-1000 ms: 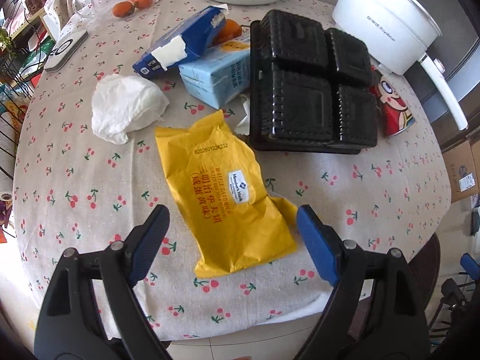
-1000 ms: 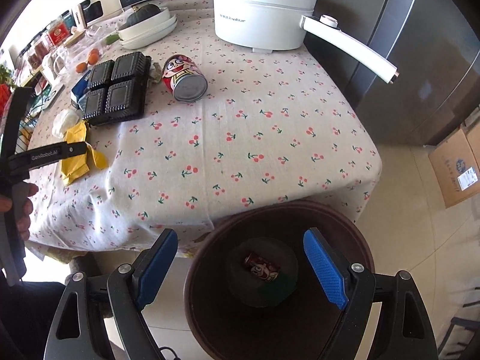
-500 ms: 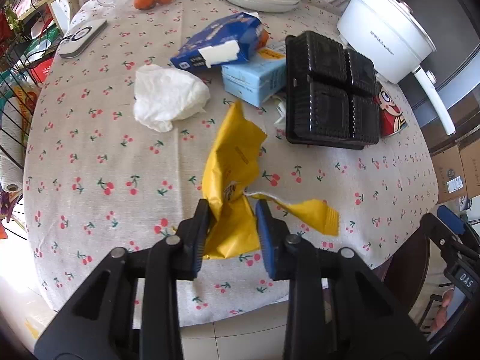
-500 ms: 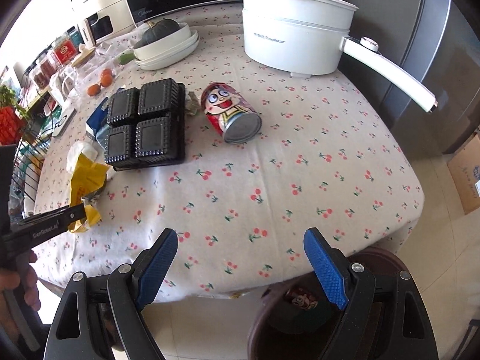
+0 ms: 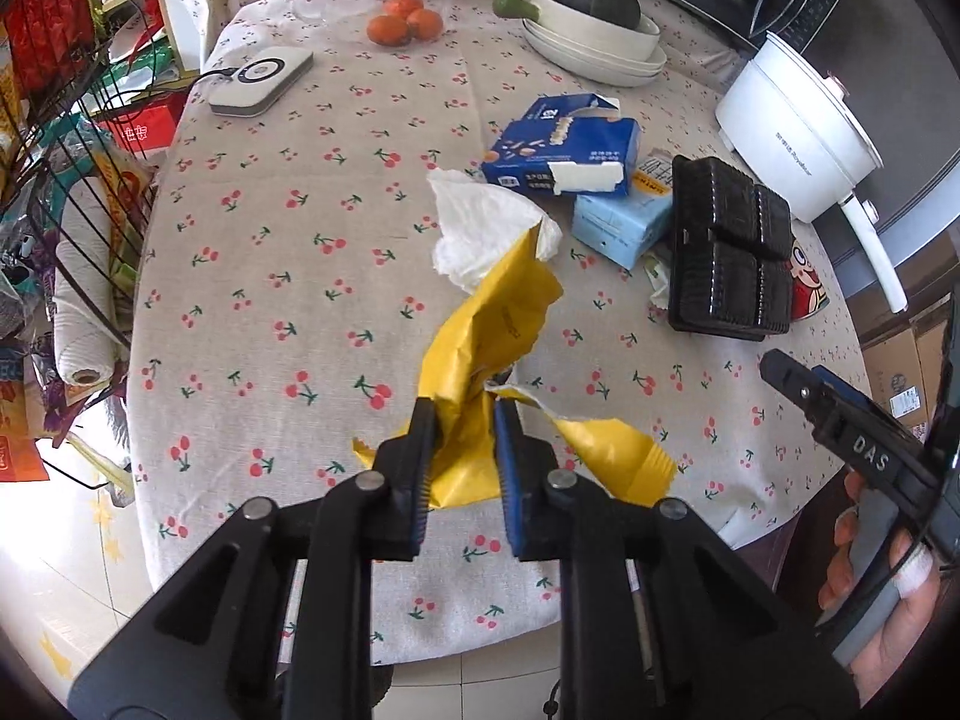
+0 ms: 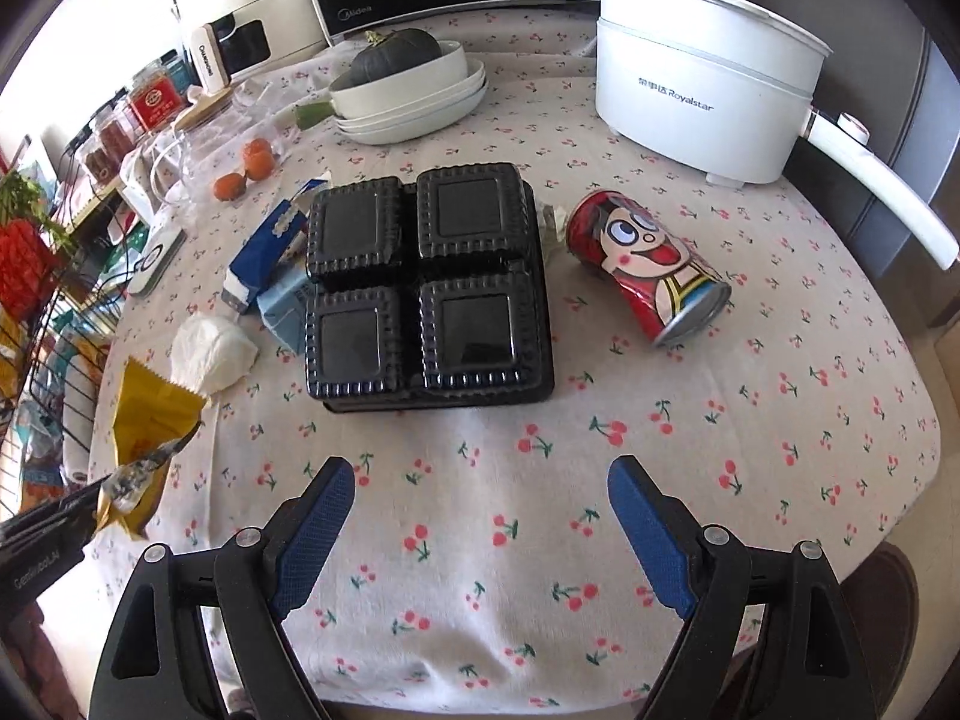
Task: Collect trash
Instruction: 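Grasp the black plastic tray with the right tool while the left holds the wrapper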
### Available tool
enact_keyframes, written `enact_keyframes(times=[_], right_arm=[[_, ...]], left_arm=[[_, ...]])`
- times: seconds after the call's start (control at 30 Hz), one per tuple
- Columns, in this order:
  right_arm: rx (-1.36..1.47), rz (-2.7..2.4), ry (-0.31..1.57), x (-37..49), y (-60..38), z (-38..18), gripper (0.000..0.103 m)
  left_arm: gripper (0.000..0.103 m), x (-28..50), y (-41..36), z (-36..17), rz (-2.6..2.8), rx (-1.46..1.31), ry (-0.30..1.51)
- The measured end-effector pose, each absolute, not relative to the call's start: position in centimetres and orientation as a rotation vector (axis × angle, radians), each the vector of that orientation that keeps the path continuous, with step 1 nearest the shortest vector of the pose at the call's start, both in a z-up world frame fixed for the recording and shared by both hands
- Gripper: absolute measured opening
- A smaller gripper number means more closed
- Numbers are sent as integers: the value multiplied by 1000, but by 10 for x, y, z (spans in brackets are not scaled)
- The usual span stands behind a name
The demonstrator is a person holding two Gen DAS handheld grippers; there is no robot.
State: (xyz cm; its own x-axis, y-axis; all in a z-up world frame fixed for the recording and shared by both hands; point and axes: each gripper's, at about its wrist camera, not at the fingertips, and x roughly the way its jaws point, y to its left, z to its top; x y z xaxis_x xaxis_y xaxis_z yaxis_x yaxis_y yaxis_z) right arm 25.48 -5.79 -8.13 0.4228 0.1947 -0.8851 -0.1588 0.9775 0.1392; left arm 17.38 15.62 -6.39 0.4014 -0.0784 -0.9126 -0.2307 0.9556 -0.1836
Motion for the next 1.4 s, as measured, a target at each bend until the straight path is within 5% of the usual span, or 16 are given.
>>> enact_keyframes(times=[0.2, 0.3, 0.67, 0.73, 0.8, 0.9, 1.17, 1.4], right_arm=[[129, 209, 1106, 277, -48, -84, 89], [133, 208, 1107, 286, -38, -85, 98], [205, 184, 1082, 294, -54, -75, 98], [243, 150, 1061, 298, -69, -69, 93], [255, 136, 1068, 301, -77, -69, 76], [259, 145, 1095, 303, -79, -74, 69], [292, 219, 1112, 306, -71, -90, 54], [233, 241, 1106, 300, -71, -81, 51]], left_arm=[[21, 171, 172, -61, 104, -324, 1146], [21, 171, 178, -62, 109, -342, 1151], [21, 170, 185, -62, 106, -368, 1150], [21, 171, 184, -61, 104, -369, 1149], [21, 171, 183, -61, 102, -367, 1147], [21, 172, 180, -61, 99, -360, 1148], [21, 172, 180, -63, 103, -354, 1157], [21, 172, 178, -56, 93, -362, 1136]])
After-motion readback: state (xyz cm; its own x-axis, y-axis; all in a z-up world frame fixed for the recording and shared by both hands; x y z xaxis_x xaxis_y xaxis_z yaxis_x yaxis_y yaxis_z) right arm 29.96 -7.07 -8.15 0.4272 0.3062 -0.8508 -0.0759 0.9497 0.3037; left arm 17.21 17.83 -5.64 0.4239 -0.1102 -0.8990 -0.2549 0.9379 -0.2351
